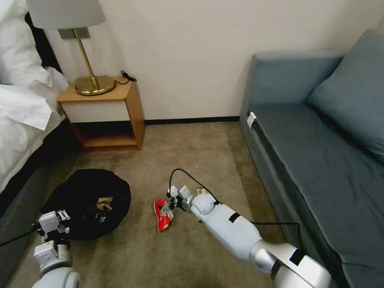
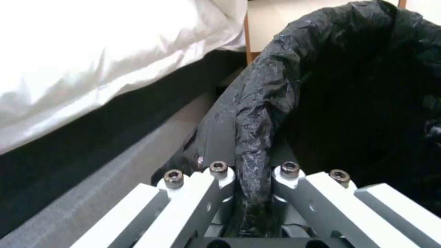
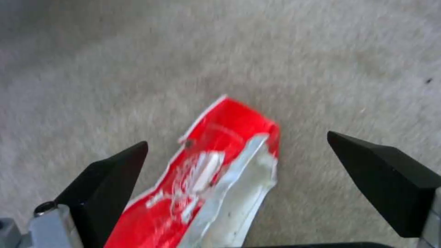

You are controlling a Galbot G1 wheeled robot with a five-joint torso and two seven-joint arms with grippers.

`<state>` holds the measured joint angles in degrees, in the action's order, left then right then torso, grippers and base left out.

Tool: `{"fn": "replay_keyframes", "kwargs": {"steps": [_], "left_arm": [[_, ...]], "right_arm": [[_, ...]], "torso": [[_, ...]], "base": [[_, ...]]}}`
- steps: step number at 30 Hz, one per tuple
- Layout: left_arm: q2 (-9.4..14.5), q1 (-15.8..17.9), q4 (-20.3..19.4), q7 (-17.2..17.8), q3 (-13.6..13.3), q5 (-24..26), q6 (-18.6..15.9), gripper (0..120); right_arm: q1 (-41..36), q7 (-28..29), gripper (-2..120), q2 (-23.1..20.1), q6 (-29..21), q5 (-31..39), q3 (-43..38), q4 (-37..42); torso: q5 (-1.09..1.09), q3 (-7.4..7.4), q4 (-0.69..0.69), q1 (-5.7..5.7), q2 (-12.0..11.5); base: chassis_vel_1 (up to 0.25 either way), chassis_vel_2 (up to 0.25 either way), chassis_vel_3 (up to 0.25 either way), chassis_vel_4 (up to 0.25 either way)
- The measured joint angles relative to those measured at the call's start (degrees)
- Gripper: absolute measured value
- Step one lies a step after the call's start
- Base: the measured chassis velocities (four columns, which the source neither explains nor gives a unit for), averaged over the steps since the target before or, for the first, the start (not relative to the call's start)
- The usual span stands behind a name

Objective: Pick up the trash bin, then pick up the garbage on the floor and place it into the trash bin.

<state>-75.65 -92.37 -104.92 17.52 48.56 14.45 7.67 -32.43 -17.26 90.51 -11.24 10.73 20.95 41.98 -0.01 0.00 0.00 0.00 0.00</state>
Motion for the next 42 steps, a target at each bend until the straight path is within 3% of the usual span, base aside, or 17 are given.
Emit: {"fn": "replay_keyframes", "kwargs": {"steps": [11, 19, 26, 29, 31, 35, 42], "left_arm": [[0.0, -2.3, -1.7, 0.0, 0.4, 0.5, 0.2, 5], [-0.5, -3.3, -2.4, 0.0, 0.5, 0.5, 0.8, 5], [-0.8, -3.4, -2.8, 0.0, 0.4, 0.3, 0.8, 5], [-0.9, -3.6, -2.8, 0.0, 0.4, 0.3, 1.0, 5], [-0.9, -3.7, -2.8, 0.0, 0.4, 0.3, 1.1, 5], [-0.9, -3.9, -2.4, 0.0, 0.4, 0.3, 1.4, 5], [-0.8, -3.7, -3.8, 0.1, 0.4, 0.2, 0.7, 5]], "right_arm": [[0.8, -1.4, 95, 1.9, 4.6, -7.0, -3.4, -12.1], [0.7, -3.9, 62, 1.8, 8.5, -7.8, -4.3, -13.8], [0.0, -3.9, 40, 1.7, 9.3, -7.9, -4.5, -13.0], [-0.3, -3.9, 25, 1.7, 9.8, -7.9, -4.6, -12.5], [-0.3, -3.9, 22, 1.7, 9.8, -7.9, -4.7, -12.4], [-0.9, -3.9, 4, 1.6, 10.3, -7.9, -5.4, -10.8], [-2.4, -3.7, 0, 1.6, 10.3, -6.1, -7.1, -5.5]], "torso": [[0.01, 0.00, 0.00, 0.00, 0.0], [0.02, -0.01, 0.00, 0.00, 0.0], [0.01, 0.00, 0.00, 0.00, 0.0], [0.01, 0.00, 0.00, 0.00, 0.0], [0.01, 0.00, 0.00, 0.00, 0.0], [0.00, 0.00, 0.00, 0.00, 0.0], [0.01, 0.00, 0.00, 0.00, 0.0]], "base": [[0.000, 0.000, 0.000, 0.000], [0.000, 0.000, 0.000, 0.000], [0.000, 0.000, 0.000, 0.000], [0.000, 0.000, 0.000, 0.000], [0.000, 0.000, 0.000, 0.000], [0.000, 0.000, 0.000, 0.000], [0.000, 0.000, 0.000, 0.000]]}}
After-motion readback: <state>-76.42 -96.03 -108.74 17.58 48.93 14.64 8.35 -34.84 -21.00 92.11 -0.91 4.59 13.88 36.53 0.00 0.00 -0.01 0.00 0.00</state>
